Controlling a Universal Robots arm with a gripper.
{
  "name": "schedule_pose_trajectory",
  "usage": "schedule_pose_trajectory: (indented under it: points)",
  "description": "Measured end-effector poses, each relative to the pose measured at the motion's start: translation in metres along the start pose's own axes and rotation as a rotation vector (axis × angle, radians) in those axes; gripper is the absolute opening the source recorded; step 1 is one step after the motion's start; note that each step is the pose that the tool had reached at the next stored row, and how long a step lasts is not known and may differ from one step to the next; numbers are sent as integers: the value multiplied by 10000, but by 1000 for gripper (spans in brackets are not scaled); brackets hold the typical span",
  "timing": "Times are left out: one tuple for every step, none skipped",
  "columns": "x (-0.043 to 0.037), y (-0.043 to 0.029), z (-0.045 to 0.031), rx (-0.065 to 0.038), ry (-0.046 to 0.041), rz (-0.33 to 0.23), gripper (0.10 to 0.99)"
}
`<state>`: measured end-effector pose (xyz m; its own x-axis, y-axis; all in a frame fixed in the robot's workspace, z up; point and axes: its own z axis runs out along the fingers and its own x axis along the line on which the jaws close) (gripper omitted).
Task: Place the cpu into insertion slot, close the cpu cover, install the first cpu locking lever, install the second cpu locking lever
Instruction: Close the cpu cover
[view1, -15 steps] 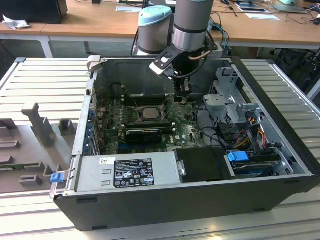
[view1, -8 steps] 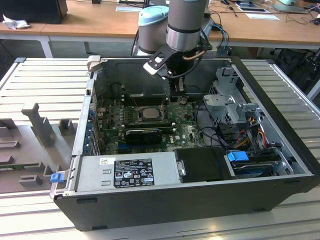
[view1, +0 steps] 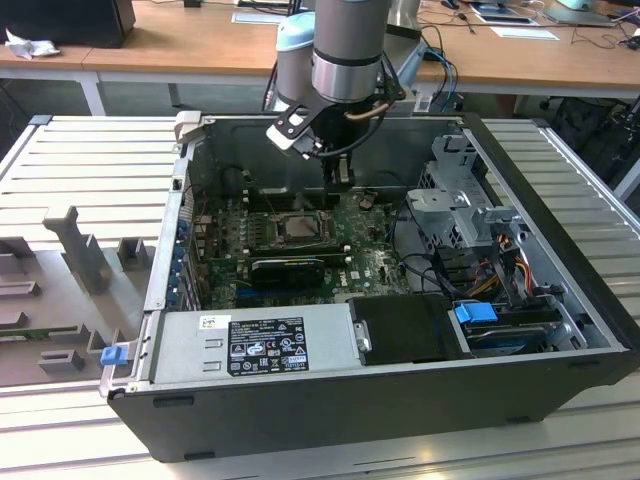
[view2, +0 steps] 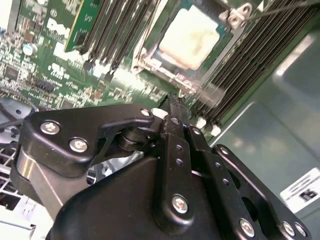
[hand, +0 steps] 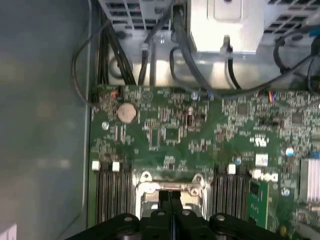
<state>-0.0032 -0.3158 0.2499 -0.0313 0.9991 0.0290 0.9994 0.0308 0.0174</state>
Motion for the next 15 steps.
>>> schedule_pose_trajectory:
  points:
    - [1, -98, 36, -1, -1, 1, 106]
    - [2, -136, 58, 0, 0, 3, 106]
    - [2, -173, 82, 1, -1, 1, 106]
    - [3, -201, 106, 0, 0, 1, 106]
    - [3, -219, 124, 0, 1, 0, 106]
    - [3, -233, 147, 1, 0, -2, 106]
    - [2, -236, 167, 1, 0, -8, 106]
    - [2, -242, 185, 1, 1, -29, 106]
    - [1, -245, 200, 4, 4, -69, 106]
    - [1, -248, 215, 7, 8, -135, 106]
    - [0, -249, 229, 10, 13, -203, 106]
    - [0, -249, 240, 13, 17, -254, 106]
    - [-1, -250, 247, 15, 23, -279, 106]
    - [-3, -252, 254, 15, 26, -291, 106]
    - [-3, -256, 257, 16, 26, -291, 106]
